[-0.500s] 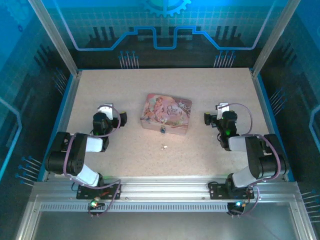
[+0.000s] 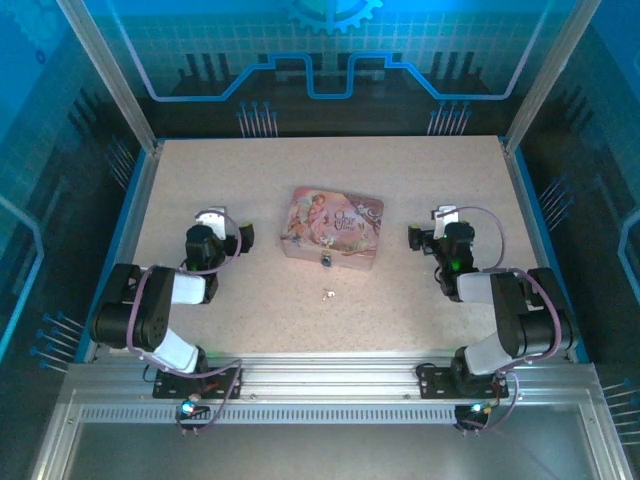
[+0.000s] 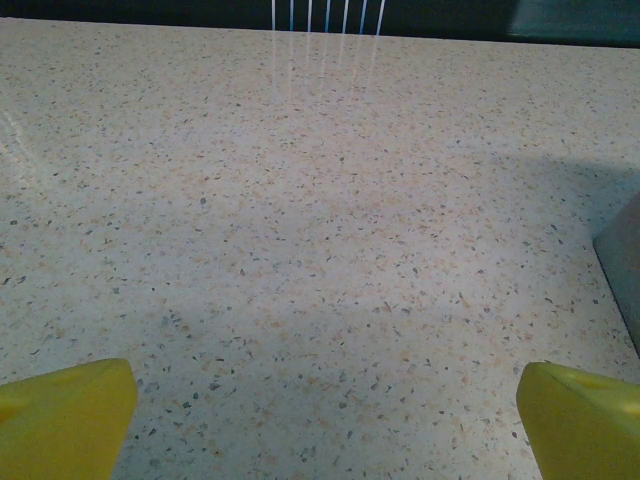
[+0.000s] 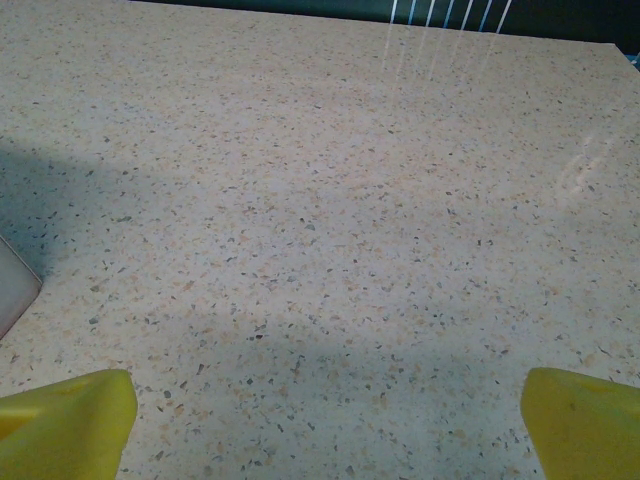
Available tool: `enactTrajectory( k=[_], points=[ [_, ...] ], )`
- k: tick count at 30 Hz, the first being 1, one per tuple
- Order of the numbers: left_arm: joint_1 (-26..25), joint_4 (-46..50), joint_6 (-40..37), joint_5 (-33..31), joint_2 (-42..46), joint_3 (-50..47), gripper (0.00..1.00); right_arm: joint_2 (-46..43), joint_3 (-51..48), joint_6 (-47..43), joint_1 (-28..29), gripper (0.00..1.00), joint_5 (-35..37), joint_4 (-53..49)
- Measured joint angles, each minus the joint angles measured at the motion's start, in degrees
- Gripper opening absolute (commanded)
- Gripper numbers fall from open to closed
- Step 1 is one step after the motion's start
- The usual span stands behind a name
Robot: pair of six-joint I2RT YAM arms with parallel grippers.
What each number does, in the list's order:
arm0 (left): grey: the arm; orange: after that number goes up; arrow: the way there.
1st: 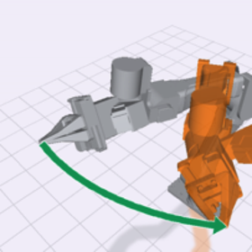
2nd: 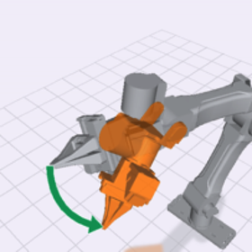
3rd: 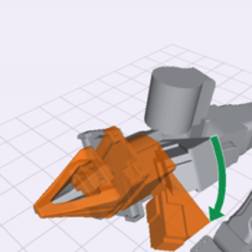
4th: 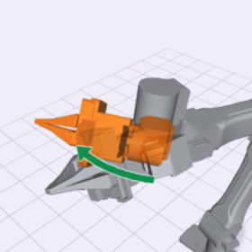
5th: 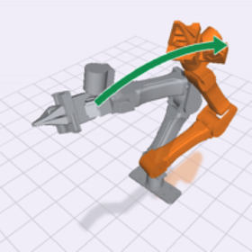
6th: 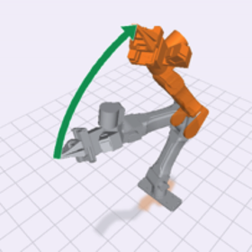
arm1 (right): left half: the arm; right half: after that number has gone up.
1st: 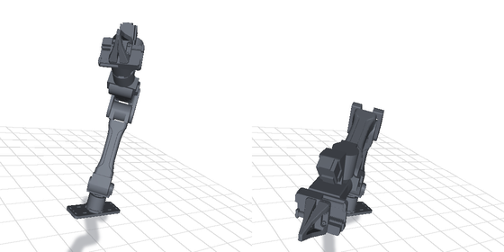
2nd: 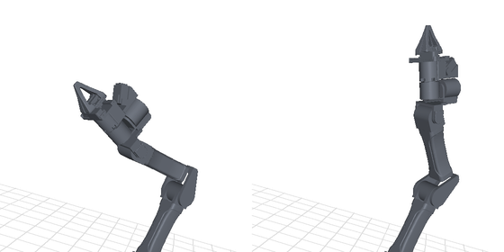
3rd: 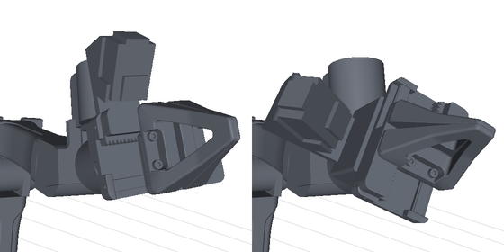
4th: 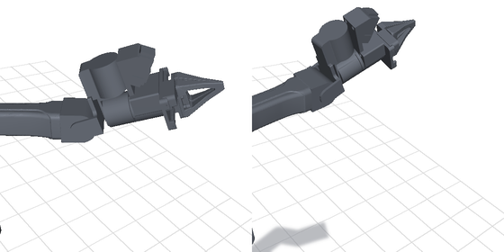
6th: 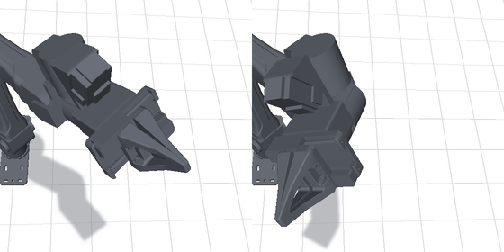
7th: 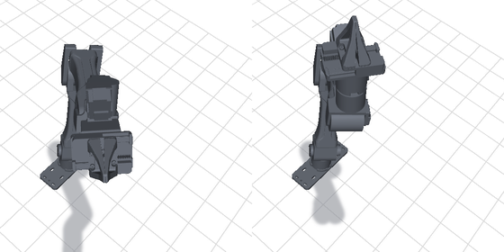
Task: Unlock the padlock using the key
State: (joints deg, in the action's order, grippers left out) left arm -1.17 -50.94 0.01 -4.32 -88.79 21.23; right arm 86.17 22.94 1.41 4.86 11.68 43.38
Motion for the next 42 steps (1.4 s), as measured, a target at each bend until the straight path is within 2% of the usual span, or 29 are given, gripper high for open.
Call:
enactTrajectory(
  k=[27, 33, 35, 37, 39, 42],
  points=[
    [0.00, 0.00, -0.04, 0.15, 0.00, 0.00, 0.99, 0.00, 0.00, 0.02, 0.00, 1.00, -0.02, 0.00],
    [0.00, -0.28, -0.61, 2.95, 0.74, -0.24, 0.97, -0.15, 0.26, -0.02, 0.00, 0.99, -0.24, -0.79],
    [0.00, 1.38, -0.57, 3.69, 3.37, -0.61, 0.92, -1.11, 1.68, 0.02, 0.00, 0.98, -0.20, -4.48],
    [0.02, 11.30, 0.28, 4.20, 9.49, 1.62, 0.88, -3.76, 5.14, 0.61, 0.00, 0.95, 0.24, -12.55],
    [0.00, 20.72, 1.97, 5.14, 15.10, 7.04, 0.88, -8.24, 9.29, 2.03, 0.00, 0.89, 0.76, -20.65],
    [0.00, 28.68, 5.79, 6.99, 20.06, 14.43, 0.88, -16.96, 14.97, 6.08, 0.07, 0.79, 0.59, -32.68]
  ],
)
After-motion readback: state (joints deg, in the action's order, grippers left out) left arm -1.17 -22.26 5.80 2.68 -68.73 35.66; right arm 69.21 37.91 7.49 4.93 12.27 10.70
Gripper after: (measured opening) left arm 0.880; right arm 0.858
